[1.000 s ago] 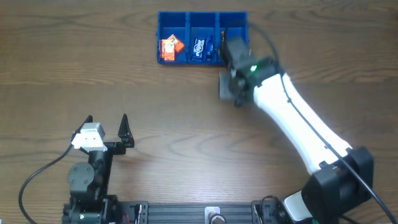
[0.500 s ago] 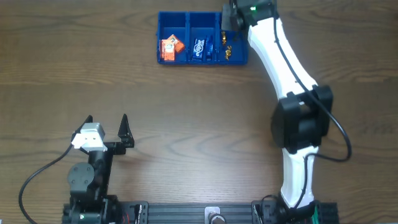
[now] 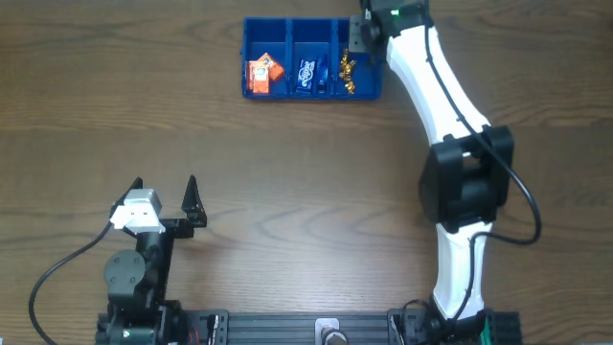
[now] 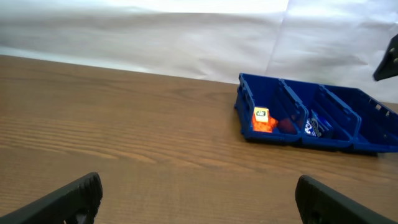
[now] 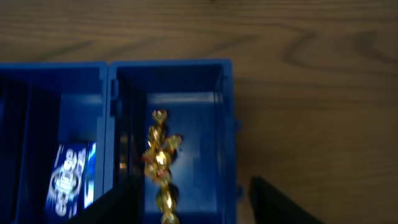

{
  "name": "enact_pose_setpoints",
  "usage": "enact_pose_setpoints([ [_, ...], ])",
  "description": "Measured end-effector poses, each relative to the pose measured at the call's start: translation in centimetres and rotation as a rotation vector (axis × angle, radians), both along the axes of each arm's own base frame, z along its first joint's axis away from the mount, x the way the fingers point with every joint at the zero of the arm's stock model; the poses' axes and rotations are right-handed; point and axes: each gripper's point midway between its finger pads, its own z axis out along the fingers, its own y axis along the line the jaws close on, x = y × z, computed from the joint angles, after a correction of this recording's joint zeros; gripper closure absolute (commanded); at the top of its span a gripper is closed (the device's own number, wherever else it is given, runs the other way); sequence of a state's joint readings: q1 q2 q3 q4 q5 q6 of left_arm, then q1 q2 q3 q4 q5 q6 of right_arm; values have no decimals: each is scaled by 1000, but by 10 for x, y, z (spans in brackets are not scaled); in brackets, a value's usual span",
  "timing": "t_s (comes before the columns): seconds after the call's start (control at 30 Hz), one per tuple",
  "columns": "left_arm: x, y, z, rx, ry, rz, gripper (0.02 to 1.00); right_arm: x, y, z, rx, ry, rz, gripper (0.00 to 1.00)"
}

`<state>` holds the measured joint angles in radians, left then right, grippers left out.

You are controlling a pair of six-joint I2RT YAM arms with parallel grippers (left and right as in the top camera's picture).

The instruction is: Sort Candies Into Trays

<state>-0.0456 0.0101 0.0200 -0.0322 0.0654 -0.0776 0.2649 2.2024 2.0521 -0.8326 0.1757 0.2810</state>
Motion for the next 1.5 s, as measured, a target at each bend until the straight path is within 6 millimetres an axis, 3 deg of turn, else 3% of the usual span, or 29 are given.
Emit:
enact_pose_setpoints([
  [0.1,0,0,0,0,0,0,20,-14,-8,67,-10,-108,43,207],
  [0.17,0,0,0,0,0,0,20,-41,-18,145,4,-261,51,112],
  [0.23,0,0,0,0,0,0,20,-71,-32,209,22,-428,41,51],
  [0.3,0,0,0,0,0,0,20,-109,-56,243,32,-553,5,1],
  [0.33,0,0,0,1,0,0,20,-131,-73,247,30,-601,-25,3],
  [0.4,0,0,0,0,0,0,20,-175,-99,214,8,-595,-74,3],
  [0.5,0,0,0,0,0,0,20,-220,-114,169,-1,-592,-97,3],
  [0.6,0,0,0,0,0,0,20,-266,-121,144,11,-669,-105,3],
  [0.73,0,0,0,0,0,0,20,-294,-121,104,30,-703,-88,3],
  [0.87,0,0,0,0,0,0,20,-298,-119,85,44,-751,-79,3],
  [1.1,0,0,0,0,0,0,20,-295,-116,75,-15,-939,-15,3],
  [1.27,0,0,0,0,0,0,23,-307,-117,57,-44,-1039,4,3],
  [1.37,0,0,0,0,0,0,23,-304,-115,31,-50,-964,20,3],
  [1.5,0,0,0,0,0,0,20,-304,-114,18,-53,-915,32,3],
])
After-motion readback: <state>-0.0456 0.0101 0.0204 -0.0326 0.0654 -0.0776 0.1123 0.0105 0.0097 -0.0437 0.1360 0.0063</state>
